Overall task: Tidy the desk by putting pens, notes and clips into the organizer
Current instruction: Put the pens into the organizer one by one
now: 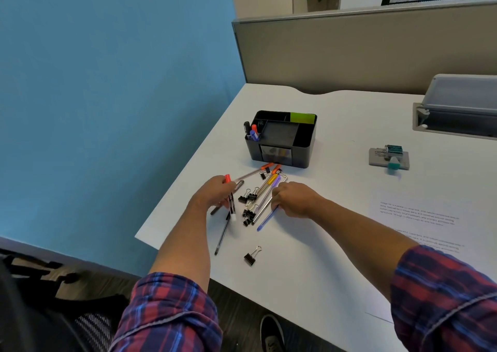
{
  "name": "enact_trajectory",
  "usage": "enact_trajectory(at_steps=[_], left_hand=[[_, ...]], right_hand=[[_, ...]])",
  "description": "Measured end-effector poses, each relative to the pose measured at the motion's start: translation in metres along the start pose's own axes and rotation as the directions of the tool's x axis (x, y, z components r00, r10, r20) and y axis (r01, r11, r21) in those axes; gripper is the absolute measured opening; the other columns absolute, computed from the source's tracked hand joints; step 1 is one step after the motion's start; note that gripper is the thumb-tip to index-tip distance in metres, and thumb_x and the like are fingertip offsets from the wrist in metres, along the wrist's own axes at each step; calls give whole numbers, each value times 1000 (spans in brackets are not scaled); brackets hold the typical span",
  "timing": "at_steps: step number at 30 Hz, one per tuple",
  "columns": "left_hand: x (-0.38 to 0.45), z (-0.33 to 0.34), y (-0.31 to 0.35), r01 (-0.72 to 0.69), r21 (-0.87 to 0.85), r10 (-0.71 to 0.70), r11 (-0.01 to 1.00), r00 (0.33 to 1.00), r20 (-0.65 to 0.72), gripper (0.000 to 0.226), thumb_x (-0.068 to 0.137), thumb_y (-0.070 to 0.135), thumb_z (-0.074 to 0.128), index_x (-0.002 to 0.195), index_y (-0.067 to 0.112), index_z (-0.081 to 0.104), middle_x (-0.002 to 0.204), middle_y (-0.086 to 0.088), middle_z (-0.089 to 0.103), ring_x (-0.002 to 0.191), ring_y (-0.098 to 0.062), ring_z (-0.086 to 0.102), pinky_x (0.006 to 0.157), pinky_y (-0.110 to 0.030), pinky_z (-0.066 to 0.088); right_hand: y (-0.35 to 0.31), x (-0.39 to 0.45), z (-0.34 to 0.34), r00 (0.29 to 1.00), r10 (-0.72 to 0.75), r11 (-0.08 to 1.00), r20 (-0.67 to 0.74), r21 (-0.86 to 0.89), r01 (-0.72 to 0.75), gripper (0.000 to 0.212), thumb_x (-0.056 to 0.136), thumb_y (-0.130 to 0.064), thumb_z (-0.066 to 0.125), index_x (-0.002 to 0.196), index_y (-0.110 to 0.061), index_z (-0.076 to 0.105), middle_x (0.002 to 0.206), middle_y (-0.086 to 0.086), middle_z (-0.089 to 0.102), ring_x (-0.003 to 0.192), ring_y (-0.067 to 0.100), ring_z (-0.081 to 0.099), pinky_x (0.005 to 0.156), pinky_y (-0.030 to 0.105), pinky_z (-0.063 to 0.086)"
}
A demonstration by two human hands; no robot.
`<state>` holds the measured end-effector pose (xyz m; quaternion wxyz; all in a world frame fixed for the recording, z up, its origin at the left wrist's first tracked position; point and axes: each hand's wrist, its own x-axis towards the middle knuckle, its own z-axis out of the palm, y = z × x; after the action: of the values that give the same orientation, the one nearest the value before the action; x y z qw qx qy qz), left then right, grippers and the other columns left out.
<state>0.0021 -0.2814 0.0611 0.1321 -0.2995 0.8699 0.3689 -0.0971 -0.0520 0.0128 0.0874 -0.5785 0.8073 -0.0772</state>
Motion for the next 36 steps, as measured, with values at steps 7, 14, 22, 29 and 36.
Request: enact_trajectory(at_steps=[7,14,22,29,36], left_hand=[[9,-1,-4,-17,86,36,996,974,-224,17,89,20,51,73,15,45,70,-4,47,66,-22,45,57,-27,35],[16,14,-21,10,367,71,930,976,-207,23,85,36,75,93,16,65,86,-3,65,78,-21,62,71,-32,51],[20,22,-20,-2,445,101,896,975,-199,11,83,20,63,93,15,62,88,-6,64,78,-24,61,68,-33,50],[20,9,8,-183,-57,172,981,971,-166,17,81,24,72,83,8,69,65,-5,56,60,-18,50,59,-28,42],[25,1,31,-145,-223,147,964,989,-11,18,82,27,73,87,10,73,65,-4,49,60,-18,42,54,-28,36]], right_hand=[[-2,5,-6,999,-16,999,28,-47,17,31,87,-10,68,114,-22,74,113,-3,69,102,15,59,79,25,48],[0,10,-7,1000,-17,1000,14,-21,17,29,88,-11,67,112,-23,74,112,-4,69,103,15,59,74,23,42],[-8,29,-17,987,130,970,-99,218,-106,24,94,-24,65,118,-21,69,113,-2,66,92,10,56,64,16,34],[-27,64,-33,844,536,632,-33,678,-375,55,95,-45,61,138,-13,54,91,-1,67,78,10,62,65,25,41],[-25,72,-29,765,643,313,34,900,-303,28,98,-33,59,97,-5,60,83,9,74,69,17,73,62,30,58]])
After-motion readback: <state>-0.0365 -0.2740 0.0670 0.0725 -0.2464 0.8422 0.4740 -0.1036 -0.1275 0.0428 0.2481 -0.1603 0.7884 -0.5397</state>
